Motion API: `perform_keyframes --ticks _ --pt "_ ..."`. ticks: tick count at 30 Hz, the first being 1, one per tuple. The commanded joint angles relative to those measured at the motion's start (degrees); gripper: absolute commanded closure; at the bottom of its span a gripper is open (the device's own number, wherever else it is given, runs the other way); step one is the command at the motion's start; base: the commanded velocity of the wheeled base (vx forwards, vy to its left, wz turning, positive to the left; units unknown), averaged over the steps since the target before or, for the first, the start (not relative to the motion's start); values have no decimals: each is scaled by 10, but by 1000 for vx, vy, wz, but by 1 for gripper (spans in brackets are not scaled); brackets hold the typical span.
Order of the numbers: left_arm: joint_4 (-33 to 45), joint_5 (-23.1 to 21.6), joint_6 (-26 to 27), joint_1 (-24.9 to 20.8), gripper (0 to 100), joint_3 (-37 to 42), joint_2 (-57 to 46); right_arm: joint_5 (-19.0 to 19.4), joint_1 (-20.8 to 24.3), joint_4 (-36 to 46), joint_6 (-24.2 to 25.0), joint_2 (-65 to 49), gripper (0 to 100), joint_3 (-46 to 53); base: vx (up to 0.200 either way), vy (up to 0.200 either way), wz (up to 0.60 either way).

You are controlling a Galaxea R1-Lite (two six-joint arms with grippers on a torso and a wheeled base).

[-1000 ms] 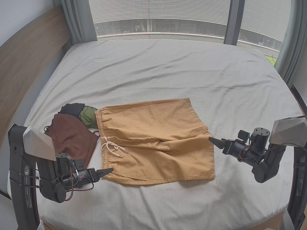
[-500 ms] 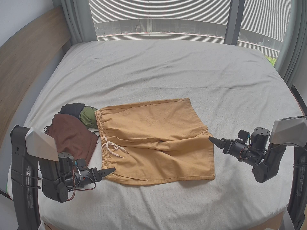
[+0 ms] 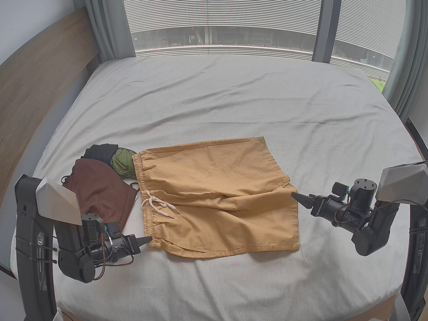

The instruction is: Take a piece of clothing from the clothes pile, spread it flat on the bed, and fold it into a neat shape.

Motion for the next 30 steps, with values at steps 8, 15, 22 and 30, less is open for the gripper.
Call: perform_keyframes --ticks 8,15,22,30 --pt "-1 0 0 10 100 4 -3 8 5 1 -28 20 0 49 0 0 0" --pt "-1 0 0 19 100 6 -6 21 7 2 -59 55 0 88 0 0 0" --pt "-1 0 0 20 100 8 -5 22 3 2 -61 76 0 94 0 0 0" --pt "0 0 1 20 100 7 -4 45 10 2 -58 89 0 109 0 0 0"
